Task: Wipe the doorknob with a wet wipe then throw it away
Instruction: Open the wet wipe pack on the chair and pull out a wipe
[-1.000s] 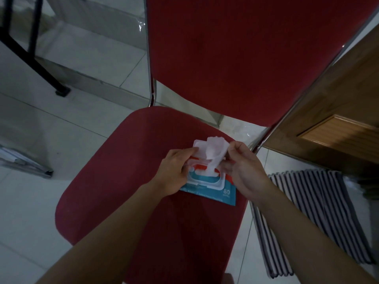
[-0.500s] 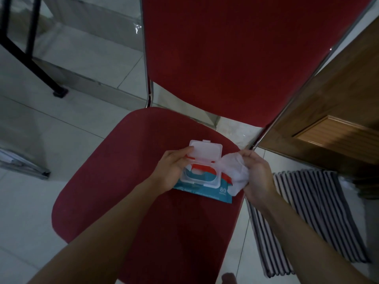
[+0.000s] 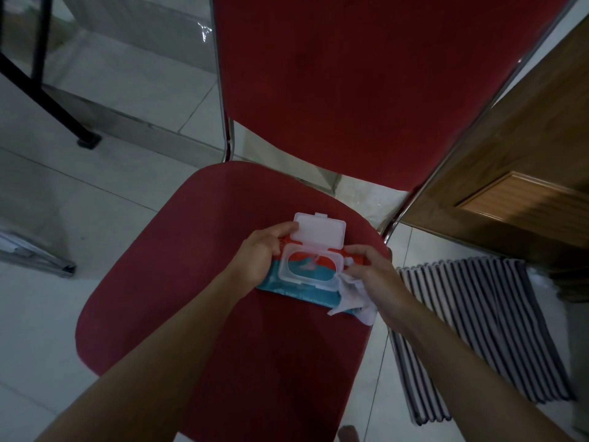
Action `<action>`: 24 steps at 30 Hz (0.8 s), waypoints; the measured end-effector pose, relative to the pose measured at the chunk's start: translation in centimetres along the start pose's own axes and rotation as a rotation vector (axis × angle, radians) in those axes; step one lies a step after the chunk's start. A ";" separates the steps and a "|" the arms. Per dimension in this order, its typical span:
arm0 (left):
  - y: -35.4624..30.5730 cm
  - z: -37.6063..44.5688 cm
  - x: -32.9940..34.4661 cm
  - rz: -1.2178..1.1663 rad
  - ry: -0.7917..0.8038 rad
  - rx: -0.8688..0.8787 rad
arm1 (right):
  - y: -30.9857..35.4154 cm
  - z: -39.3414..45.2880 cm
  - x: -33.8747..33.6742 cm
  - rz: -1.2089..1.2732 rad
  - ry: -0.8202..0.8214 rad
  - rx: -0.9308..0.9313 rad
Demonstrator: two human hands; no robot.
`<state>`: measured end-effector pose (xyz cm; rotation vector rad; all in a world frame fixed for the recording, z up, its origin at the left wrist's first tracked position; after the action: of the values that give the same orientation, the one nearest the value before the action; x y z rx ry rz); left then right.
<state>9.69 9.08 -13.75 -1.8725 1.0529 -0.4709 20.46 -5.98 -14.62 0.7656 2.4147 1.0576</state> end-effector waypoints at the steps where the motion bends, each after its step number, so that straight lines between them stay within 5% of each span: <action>1: 0.0 0.1 -0.3 0.070 -0.033 0.019 | -0.1 0.0 0.0 0.002 0.001 0.008; 5: -0.2 0.0 0.0 0.526 -0.130 0.136 | -0.2 -0.1 0.3 0.017 0.022 0.017; 9: -1.1 -0.5 0.8 0.706 -0.229 0.200 | -0.3 0.0 0.5 0.053 0.065 0.016; 18: -1.9 0.1 1.9 0.917 -0.237 0.232 | -0.9 0.3 0.5 0.098 0.074 0.017; 24: -1.3 0.7 1.3 0.736 -0.169 0.138 | -0.5 0.0 0.7 0.094 0.113 -0.009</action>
<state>11.56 8.70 -13.13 -1.2539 1.4458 0.0467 19.72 -5.81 -15.15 0.8450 2.4878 1.1764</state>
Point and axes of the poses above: each hand's wrist, its own z-axis towards the middle knuckle, its own x-axis out of the palm, y = z × x, the point moved 10 cm from there along z, towards the middle knuckle, and after that the axes turned 1 degree about y, right-handed, at the moved point
